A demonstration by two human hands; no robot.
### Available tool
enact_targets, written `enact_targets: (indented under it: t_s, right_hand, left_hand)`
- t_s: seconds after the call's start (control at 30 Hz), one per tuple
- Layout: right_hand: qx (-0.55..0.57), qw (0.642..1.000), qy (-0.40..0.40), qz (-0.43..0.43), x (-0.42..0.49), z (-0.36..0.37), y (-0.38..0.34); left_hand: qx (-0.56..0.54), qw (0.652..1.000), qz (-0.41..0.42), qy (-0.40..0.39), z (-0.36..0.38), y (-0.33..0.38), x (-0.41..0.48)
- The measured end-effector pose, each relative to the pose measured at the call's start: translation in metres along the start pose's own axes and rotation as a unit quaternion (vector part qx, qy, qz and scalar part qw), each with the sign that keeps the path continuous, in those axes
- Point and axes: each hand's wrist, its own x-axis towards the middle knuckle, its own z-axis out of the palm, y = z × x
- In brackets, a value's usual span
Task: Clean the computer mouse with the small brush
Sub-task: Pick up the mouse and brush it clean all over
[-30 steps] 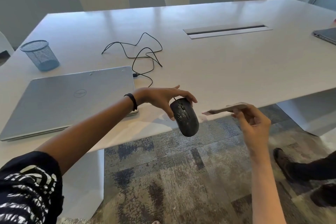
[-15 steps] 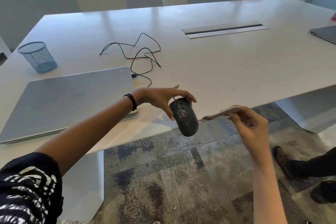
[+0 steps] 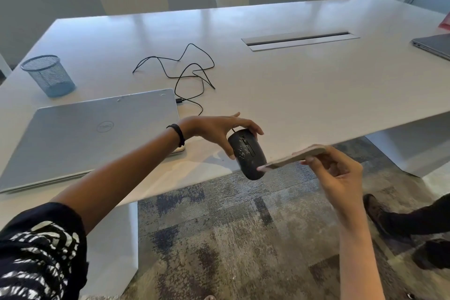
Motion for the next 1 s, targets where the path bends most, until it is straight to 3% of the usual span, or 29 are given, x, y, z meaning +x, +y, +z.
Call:
enact_targets:
  t_s: [0.6,0.77,1.0]
  right_hand:
    - [0.003,0.997,-0.044,-0.065,0.014,0.022,-0.016]
    - [-0.023,0.995,-0.034,-0.095,0.024,0.039,-0.014]
    - [-0.094,0.983,-0.085,-0.135,0.022,0.041,-0.016]
  left_hand:
    - [0.017,1.000,0.004,-0.005,0.000,-0.001,0.001]
    - [0.026,0.999,0.016,-0.017,0.001,0.001,0.003]
    - [0.023,0.999,0.024,-0.018,0.000,0.003,0.002]
